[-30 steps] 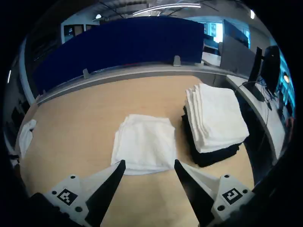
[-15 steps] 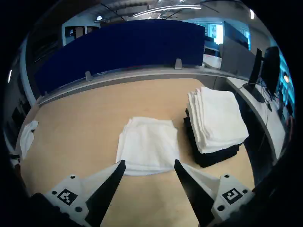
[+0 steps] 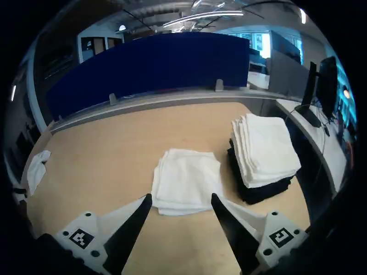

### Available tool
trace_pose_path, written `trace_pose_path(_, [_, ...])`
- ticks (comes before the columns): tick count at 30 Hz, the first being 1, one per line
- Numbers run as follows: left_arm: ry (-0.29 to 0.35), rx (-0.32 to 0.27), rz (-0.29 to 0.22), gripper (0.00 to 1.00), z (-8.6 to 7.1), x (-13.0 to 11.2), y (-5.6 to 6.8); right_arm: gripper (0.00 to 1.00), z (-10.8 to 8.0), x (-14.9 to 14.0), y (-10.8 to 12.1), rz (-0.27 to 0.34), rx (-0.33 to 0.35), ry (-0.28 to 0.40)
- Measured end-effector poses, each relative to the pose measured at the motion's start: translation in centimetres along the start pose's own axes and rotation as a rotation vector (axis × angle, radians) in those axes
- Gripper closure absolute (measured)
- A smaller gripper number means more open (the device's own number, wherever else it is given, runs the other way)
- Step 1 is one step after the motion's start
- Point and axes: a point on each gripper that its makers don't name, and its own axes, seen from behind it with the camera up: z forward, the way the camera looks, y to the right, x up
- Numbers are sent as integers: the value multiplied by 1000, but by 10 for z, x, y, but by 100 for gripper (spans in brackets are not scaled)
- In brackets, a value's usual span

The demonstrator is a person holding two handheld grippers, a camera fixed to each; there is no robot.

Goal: Fold towel

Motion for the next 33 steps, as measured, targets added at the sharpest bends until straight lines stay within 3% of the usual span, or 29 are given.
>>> trace_pose_path(9, [27, 2, -13, 11, -5, 2, -9, 0, -16, 11, -19, -24, 20, 50])
trace_pose_path(20, [103, 1, -28, 11, -4, 26, -17, 0, -40, 26, -47, -14, 50, 136])
trace_pose_path(33, [214, 9, -53, 11, 7, 55, -27, 0, -70, 50, -95, 5, 81, 309])
